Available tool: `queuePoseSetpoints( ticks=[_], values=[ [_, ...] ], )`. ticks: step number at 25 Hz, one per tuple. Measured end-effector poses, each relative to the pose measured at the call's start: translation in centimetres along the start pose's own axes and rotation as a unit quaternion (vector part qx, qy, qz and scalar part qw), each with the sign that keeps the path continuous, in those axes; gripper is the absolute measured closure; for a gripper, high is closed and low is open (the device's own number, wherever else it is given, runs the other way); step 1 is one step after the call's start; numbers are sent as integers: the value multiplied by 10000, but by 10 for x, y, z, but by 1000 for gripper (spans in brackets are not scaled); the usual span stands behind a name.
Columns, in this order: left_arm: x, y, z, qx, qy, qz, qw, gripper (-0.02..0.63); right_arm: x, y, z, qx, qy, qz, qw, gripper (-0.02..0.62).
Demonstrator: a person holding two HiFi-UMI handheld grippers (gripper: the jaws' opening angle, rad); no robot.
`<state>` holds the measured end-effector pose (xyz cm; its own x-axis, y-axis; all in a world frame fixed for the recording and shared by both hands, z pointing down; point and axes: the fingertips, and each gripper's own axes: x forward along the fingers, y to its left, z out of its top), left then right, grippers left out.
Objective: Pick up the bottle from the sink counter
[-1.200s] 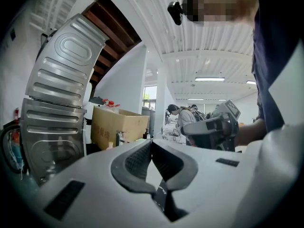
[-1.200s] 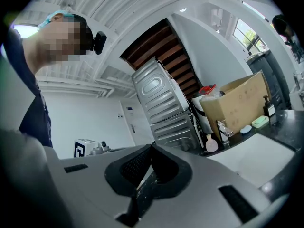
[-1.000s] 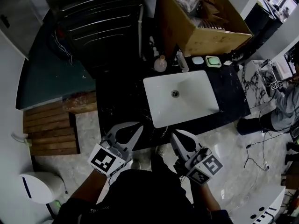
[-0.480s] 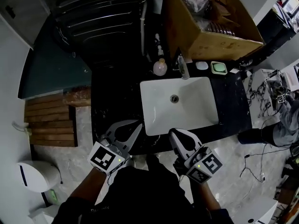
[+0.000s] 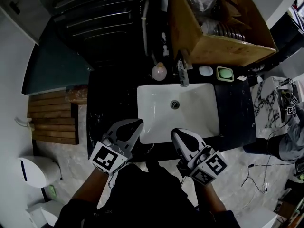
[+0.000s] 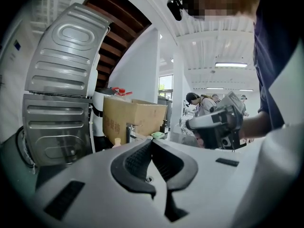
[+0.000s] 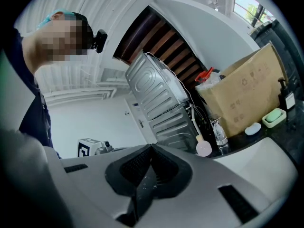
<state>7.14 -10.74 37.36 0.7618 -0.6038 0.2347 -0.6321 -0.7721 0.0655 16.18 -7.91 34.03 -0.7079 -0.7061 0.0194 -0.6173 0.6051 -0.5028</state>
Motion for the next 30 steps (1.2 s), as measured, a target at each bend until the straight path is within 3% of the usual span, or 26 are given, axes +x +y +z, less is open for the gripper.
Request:
queuePoseSetpoints(
  ticks=[9,30],
  values=[
    [32,15,-10,23,263,122,9996,600,5,-35,6,89,82,82,9999,575],
    [108,86,-33,93,292,216,9993,598,32,-87,-5,322,191,-237,9990,575]
  ],
)
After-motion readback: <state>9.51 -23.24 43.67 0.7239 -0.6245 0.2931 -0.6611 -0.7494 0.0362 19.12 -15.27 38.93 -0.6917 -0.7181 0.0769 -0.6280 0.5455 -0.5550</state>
